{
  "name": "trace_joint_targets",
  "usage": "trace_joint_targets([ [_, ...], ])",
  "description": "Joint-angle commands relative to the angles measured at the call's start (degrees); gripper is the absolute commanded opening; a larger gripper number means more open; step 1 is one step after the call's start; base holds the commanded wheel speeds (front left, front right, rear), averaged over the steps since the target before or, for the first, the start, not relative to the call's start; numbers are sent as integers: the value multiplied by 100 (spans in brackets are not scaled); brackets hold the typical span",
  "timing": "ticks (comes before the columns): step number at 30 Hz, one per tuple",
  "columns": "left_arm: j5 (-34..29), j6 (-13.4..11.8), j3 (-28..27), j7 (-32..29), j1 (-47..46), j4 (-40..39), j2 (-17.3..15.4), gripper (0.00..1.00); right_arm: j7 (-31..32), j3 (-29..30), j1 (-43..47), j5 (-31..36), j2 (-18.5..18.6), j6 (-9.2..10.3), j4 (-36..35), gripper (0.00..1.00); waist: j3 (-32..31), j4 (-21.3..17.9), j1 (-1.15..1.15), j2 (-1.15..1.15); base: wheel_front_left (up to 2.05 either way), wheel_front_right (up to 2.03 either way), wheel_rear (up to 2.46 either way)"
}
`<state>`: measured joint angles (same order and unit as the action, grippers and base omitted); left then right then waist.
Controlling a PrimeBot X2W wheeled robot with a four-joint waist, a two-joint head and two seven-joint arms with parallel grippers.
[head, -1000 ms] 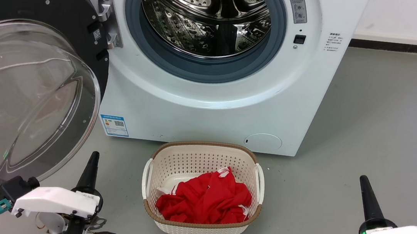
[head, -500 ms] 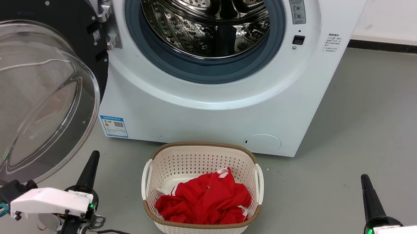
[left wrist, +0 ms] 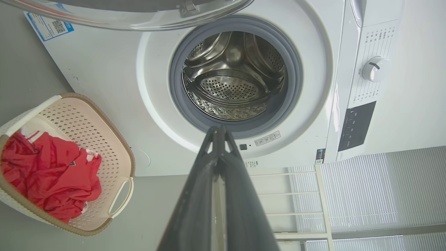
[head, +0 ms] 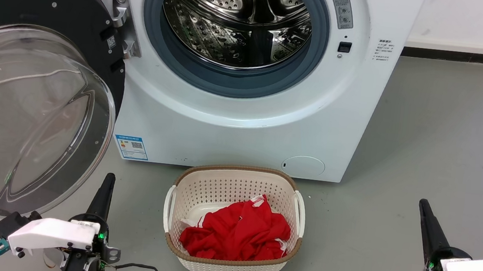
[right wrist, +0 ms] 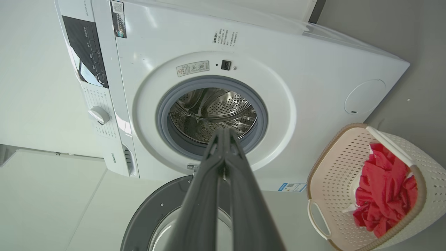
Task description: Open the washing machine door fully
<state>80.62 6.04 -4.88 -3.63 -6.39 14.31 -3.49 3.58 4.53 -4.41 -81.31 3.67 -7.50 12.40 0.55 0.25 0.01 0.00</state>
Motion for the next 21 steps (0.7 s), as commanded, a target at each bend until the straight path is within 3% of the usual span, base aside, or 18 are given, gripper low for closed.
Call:
trace_joint_targets([
  [1,136,35,-40,-42,1,-32,3,0,36,16,-105,-153,22,1,3,0,-3,-2,-1,0,0,0,0],
  [21,989,142,-157,-261,24,-33,55,0,189,89,-180,-1006,3,2,142,0,-30,-20,-1,0,0,0,0],
])
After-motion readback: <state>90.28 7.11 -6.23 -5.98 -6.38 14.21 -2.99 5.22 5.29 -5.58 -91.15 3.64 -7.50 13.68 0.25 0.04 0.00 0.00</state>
